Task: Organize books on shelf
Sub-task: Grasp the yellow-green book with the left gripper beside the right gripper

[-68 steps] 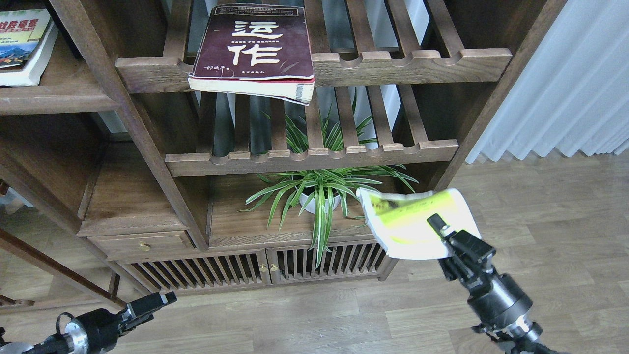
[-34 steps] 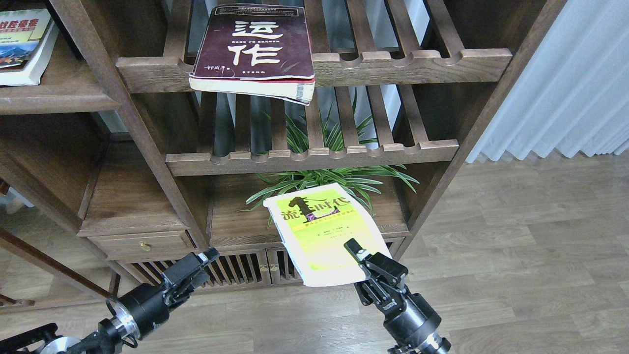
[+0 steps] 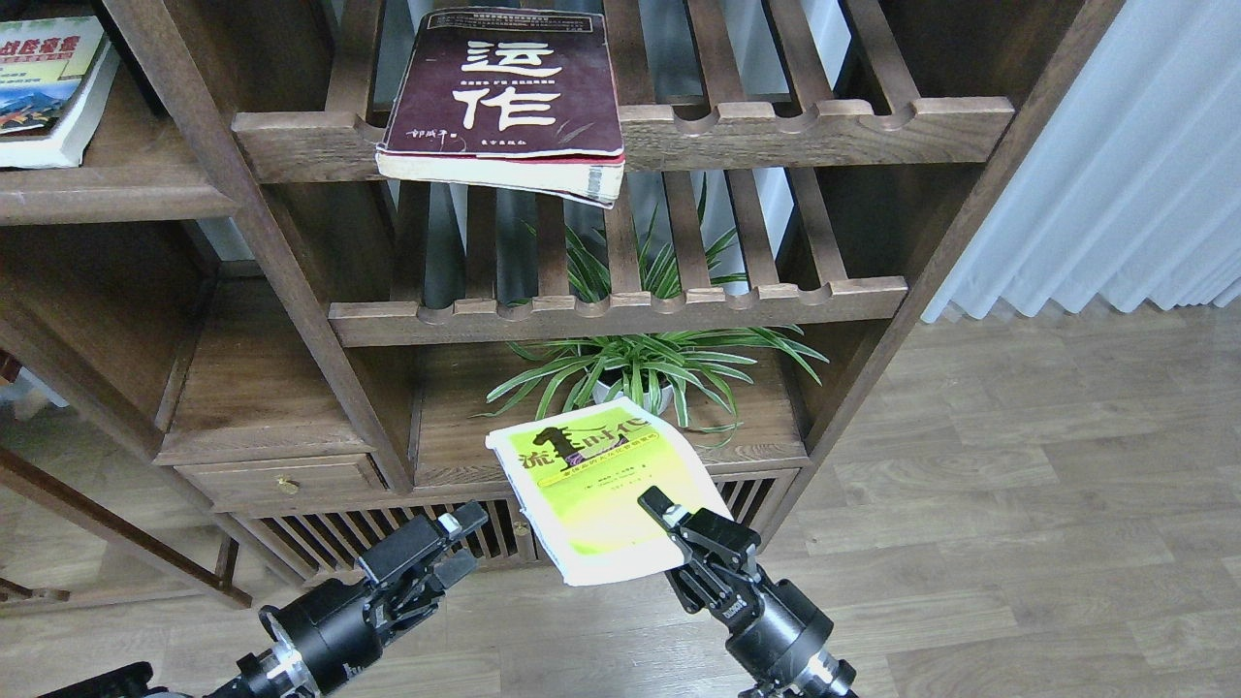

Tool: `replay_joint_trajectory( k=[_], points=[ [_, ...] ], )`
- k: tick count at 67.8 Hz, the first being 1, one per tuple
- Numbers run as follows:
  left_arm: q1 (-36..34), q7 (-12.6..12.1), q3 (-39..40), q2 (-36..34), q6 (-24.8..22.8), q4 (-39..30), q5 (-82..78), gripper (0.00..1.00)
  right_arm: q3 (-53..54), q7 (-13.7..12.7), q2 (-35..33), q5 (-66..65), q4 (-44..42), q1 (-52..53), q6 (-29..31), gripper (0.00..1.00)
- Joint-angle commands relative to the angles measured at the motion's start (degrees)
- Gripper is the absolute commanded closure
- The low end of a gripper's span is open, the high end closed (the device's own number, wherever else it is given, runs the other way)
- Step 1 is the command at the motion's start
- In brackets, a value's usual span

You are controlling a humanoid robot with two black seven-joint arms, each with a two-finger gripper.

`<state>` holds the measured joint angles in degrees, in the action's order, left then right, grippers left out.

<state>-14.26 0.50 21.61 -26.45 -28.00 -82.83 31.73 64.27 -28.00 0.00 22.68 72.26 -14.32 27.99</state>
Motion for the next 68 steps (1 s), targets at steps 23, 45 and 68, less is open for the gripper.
replay_joint_trajectory(
  k=[23, 45, 68],
  points=[
    [-0.68, 0.12, 3.61, 14.32, 0.00, 8.03, -0.18, 0.01, -0.19, 0.00, 0.00, -1.24, 0.51, 0.00, 0.01, 1.00],
    [-3.32, -0.41, 5.99, 18.80, 0.00, 16.91, 0.09, 0.03, -1.42, 0.00, 0.00, -1.50, 0.69, 0.00, 0.01, 1.00],
    [-4.28, -1.20, 5.99, 22.41, 0.00, 17.09, -0.61, 0.00, -1.60, 0.00, 0.00, -2.64, 1.48, 0.00, 0.01, 0.99]
  ],
)
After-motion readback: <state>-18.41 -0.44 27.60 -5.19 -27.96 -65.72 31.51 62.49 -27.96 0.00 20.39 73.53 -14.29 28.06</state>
